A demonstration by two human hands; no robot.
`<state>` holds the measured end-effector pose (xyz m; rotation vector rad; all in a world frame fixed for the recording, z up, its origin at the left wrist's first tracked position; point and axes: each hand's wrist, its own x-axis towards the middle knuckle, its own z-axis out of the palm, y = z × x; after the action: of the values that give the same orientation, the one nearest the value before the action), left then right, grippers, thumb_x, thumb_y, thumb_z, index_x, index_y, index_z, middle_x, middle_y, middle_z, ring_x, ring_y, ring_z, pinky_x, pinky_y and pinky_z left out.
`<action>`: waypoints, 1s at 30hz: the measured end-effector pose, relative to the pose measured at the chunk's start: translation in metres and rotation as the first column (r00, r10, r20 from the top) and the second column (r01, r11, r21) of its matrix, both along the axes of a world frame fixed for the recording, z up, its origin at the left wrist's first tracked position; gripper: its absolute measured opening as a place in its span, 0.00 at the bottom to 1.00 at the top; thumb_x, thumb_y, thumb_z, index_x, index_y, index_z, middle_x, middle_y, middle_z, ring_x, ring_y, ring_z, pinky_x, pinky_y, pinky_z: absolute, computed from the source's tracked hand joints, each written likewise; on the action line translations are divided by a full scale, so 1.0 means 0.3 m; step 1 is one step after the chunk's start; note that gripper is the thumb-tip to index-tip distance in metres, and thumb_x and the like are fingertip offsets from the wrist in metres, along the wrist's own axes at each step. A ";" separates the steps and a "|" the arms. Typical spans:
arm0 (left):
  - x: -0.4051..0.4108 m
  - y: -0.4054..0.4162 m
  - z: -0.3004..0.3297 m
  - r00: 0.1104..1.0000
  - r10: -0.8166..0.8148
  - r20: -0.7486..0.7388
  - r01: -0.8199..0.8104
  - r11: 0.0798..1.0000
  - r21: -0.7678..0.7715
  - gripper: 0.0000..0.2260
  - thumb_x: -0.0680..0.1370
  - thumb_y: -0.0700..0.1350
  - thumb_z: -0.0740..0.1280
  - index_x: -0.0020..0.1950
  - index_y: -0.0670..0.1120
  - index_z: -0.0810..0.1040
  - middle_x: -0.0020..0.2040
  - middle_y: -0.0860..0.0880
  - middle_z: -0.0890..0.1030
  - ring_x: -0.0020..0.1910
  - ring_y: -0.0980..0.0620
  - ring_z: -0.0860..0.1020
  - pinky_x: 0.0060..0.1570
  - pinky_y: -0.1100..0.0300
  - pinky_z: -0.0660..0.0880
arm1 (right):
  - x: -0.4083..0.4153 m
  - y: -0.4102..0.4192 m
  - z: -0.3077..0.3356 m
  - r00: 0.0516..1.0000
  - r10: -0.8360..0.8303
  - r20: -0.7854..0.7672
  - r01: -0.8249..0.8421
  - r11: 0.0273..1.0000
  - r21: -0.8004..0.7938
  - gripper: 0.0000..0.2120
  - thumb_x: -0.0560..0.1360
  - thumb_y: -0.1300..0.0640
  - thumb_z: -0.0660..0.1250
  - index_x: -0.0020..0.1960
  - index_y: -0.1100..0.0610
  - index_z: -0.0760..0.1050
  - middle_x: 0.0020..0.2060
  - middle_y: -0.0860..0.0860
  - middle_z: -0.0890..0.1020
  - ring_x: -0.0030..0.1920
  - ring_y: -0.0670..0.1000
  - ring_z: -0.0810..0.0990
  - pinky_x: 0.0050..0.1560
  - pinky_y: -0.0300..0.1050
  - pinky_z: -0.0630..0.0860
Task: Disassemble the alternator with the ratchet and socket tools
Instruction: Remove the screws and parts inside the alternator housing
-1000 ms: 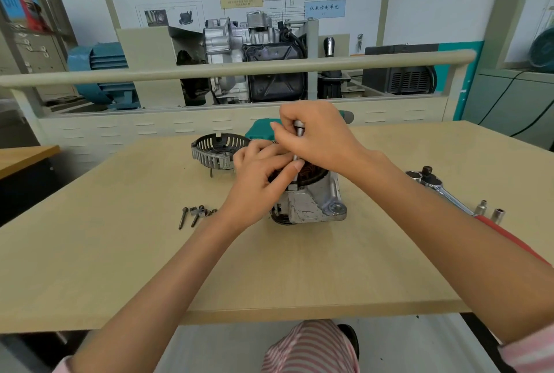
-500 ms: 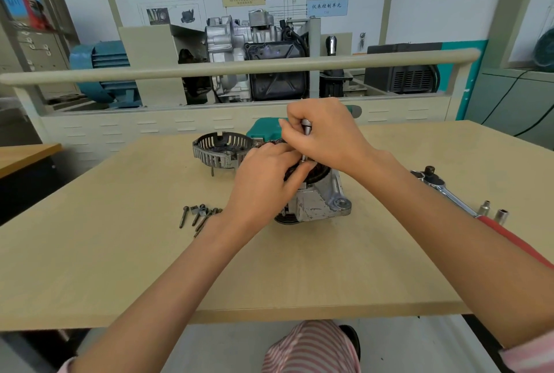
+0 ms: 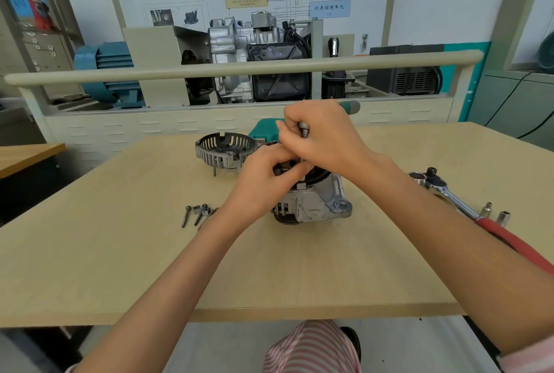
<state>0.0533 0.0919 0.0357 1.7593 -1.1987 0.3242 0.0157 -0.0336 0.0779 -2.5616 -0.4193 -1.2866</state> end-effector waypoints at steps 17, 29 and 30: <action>0.048 0.036 0.003 0.953 -0.169 -0.251 0.167 0.986 -0.027 0.10 0.74 0.36 0.70 0.50 0.49 0.82 0.45 0.58 0.84 0.49 0.62 0.81 0.51 0.70 0.74 | -0.012 0.033 0.016 0.999 0.011 -0.048 -0.015 0.997 -0.074 0.16 0.73 0.60 0.64 0.30 0.56 0.63 0.24 0.43 0.63 0.30 0.47 0.66 0.33 0.45 0.66; 0.050 0.019 0.008 0.938 -0.138 -0.318 0.115 0.989 -0.091 0.09 0.70 0.34 0.72 0.41 0.49 0.83 0.38 0.55 0.85 0.42 0.58 0.82 0.45 0.68 0.77 | -0.009 0.094 0.013 0.888 -0.459 0.015 0.452 0.867 -0.212 0.15 0.76 0.56 0.57 0.32 0.55 0.60 0.26 0.47 0.61 0.31 0.50 0.65 0.32 0.43 0.58; 0.049 0.023 0.008 0.936 -0.145 -0.322 0.125 0.989 -0.083 0.08 0.71 0.35 0.72 0.42 0.48 0.83 0.39 0.55 0.85 0.43 0.59 0.82 0.45 0.69 0.76 | -0.010 0.079 0.015 0.933 -0.358 -0.025 0.349 0.922 -0.169 0.17 0.75 0.56 0.59 0.30 0.55 0.58 0.25 0.46 0.62 0.29 0.48 0.64 0.33 0.43 0.58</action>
<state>0.0681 0.0988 0.0382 1.5930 -1.0497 -0.0152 0.0127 -0.0098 0.0823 -2.9032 -0.0481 -1.3357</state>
